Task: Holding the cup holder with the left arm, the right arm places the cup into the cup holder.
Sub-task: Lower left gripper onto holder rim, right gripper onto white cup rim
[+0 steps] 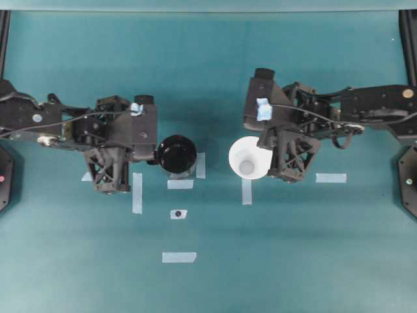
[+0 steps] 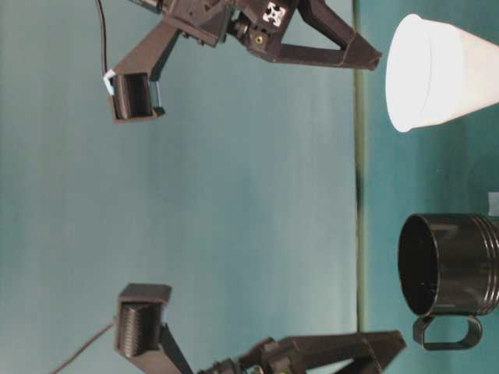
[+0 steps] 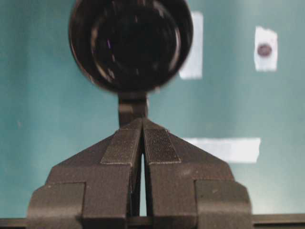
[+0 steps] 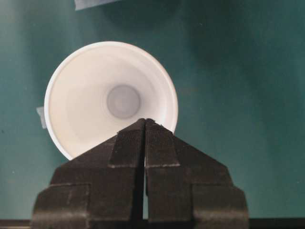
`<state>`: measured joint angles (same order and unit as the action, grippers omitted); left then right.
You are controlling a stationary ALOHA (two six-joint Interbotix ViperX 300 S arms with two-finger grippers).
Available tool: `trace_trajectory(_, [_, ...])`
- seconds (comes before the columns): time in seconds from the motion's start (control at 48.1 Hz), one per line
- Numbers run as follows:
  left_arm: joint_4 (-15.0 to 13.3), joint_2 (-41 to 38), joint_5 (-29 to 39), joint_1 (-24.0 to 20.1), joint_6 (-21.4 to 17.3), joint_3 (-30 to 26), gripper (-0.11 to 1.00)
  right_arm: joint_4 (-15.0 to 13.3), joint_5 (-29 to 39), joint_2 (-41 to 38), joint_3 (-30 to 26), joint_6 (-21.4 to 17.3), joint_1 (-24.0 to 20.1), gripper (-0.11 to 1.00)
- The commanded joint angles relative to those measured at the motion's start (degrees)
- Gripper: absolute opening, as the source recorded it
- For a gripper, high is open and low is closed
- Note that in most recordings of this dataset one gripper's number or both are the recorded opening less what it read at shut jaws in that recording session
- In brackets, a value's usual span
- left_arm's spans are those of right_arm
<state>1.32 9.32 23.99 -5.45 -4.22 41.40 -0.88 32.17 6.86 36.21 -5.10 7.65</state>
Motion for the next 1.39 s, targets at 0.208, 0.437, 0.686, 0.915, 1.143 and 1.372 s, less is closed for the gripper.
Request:
trace_trajectory(0.208, [0.26,1.32,0.7,-0.26,-0.18,-1.49,0.03,-0.09,0.35,0.79,-2.02,0.53,-0.26,0.06])
trace_trajectory(0.437, [0.26,1.76,0.88,-1.05,-1.93,-1.76,0.03,-0.09,0.26,0.44,-2.2,0.53,-0.09,0.34])
trace_trajectory(0.686, [0.26,4.13,2.2,-0.97,-2.29,-0.97,0.1,-0.09,0.79,0.0,-2.55,0.18,0.09,0.95])
trace_trajectory(0.915, [0.18,2.64,0.35,-0.97,-1.49,-0.09,0.72,-0.18,0.79,-1.67,-2.81,0.35,0.26,0.95])
trace_trajectory(1.143, [0.18,-1.67,0.0,-0.97,0.18,-1.14,0.98,-1.93,0.88,-3.78,-3.52,0.35,1.49,0.95])
trace_trajectory(1.372, [0.18,-4.57,-1.67,-1.05,0.53,-2.02,0.98,-3.08,1.41,-4.75,-4.04,0.35,2.9,0.95])
